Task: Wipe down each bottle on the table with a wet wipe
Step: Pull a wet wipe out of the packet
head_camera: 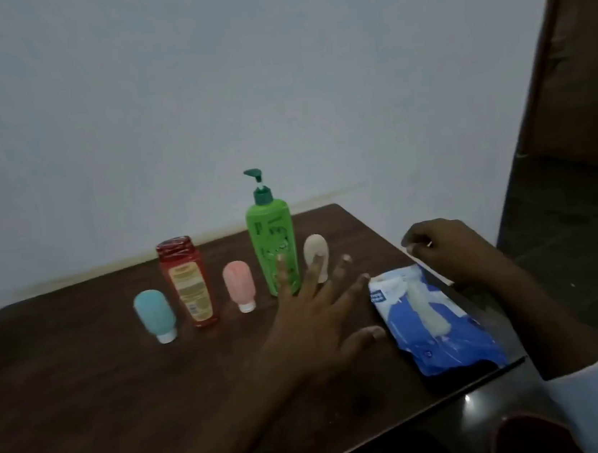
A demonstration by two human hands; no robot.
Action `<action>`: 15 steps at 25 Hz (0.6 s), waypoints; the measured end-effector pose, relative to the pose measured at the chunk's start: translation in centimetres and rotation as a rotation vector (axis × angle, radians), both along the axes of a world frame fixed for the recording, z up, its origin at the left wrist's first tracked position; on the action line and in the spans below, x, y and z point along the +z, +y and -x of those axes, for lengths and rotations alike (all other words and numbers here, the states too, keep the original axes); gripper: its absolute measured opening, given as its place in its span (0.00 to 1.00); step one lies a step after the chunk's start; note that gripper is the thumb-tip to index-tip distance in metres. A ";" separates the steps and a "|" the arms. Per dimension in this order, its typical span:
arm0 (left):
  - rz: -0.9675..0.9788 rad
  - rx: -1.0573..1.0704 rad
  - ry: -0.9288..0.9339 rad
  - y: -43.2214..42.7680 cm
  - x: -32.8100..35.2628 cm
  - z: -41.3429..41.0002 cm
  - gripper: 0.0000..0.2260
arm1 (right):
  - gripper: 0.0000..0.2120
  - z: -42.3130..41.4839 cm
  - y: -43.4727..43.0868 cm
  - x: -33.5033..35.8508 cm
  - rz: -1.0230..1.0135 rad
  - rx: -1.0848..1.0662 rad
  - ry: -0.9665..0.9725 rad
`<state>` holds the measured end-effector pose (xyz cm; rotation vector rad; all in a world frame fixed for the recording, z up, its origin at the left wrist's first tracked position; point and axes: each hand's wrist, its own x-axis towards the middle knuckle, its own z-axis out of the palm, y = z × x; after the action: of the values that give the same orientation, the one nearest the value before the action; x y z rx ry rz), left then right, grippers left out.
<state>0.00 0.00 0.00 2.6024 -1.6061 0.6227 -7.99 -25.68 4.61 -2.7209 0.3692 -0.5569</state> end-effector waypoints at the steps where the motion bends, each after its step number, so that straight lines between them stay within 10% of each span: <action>1: -0.040 -0.038 0.055 -1.4 -0.7 0.4 0.35 | 0.07 0.6 -0.7 -0.2 -0.029 -0.053 0.050; 6: -0.118 -0.066 0.194 -5.7 -3.4 1.9 0.40 | 0.20 2.7 -0.4 -2.0 -0.123 -0.074 0.165; 15: -0.154 0.010 0.355 -7.2 -5.4 2.6 0.37 | 0.13 2.3 0.2 -4.2 -0.186 -0.093 0.147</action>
<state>-2.55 -7.24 -5.35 2.6318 -1.5790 0.0296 -10.33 -25.48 0.37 -2.5810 0.5590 -0.3285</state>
